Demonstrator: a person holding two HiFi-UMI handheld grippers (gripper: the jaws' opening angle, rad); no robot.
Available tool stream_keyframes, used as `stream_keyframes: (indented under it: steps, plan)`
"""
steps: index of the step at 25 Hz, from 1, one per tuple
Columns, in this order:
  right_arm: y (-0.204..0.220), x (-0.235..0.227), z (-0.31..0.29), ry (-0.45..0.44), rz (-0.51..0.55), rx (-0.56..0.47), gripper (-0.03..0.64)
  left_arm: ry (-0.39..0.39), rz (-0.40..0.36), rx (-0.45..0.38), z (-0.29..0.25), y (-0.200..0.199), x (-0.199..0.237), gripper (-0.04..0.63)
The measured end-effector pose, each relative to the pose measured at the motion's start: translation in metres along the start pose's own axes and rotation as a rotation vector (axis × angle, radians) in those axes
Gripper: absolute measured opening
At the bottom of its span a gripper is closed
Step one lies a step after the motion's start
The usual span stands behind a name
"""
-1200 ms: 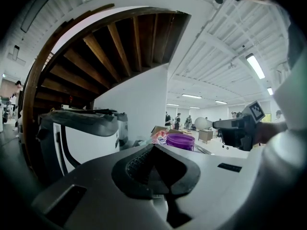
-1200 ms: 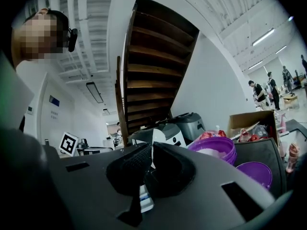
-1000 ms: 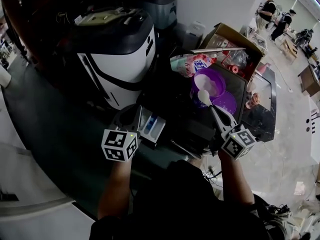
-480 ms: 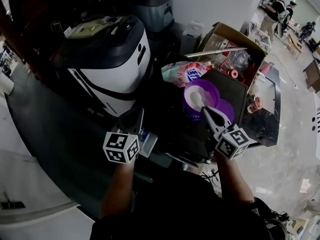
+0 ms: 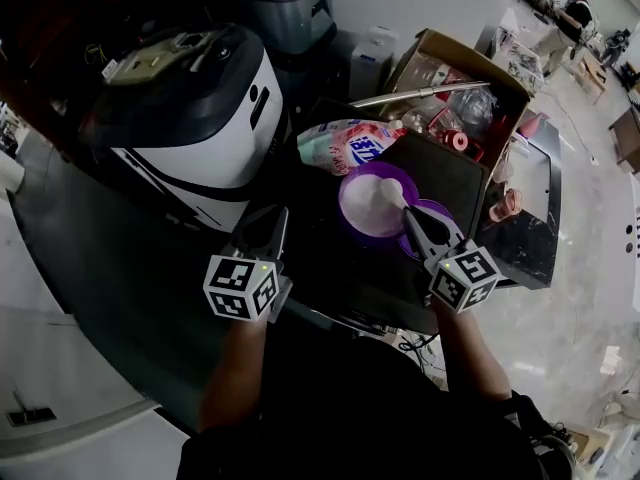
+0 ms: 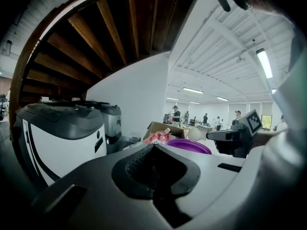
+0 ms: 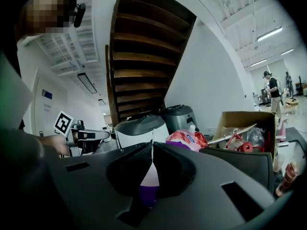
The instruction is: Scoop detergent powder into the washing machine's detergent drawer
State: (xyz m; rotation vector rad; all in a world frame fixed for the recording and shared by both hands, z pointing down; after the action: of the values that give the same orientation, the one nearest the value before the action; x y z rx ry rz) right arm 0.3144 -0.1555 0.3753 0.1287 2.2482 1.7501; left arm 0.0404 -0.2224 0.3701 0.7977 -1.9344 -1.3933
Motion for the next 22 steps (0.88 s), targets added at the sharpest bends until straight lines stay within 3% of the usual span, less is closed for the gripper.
stream_keyframes:
  steps: [7, 15, 22]
  plan:
    - [0.002, -0.017, -0.006, 0.076, 0.066, 0.046, 0.021, 0.077, -0.031, 0.021, -0.026, -0.006, -0.005, 0.008]
    - [0.004, -0.019, -0.031, 0.088, 0.21, 0.151, 0.021, 0.125, -0.033, 0.028, -0.035, -0.004, 0.003, 0.008]
    - [0.008, -0.009, -0.046, 0.102, 0.418, 0.242, 0.021, 0.123, -0.01, 0.033, -0.03, 0.004, 0.017, 0.008]
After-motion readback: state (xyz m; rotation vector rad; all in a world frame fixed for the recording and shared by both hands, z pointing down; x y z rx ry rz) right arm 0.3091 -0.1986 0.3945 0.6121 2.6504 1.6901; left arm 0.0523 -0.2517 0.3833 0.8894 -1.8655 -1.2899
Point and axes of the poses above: the fingertips, and each gripper's own axes: z backward along the fingers, x to its left, y out of its underside, the point moved 6 cm from there along z, backward along the fingers, and after that the axes turned 9 degrees about y, right-handed, at the moved point
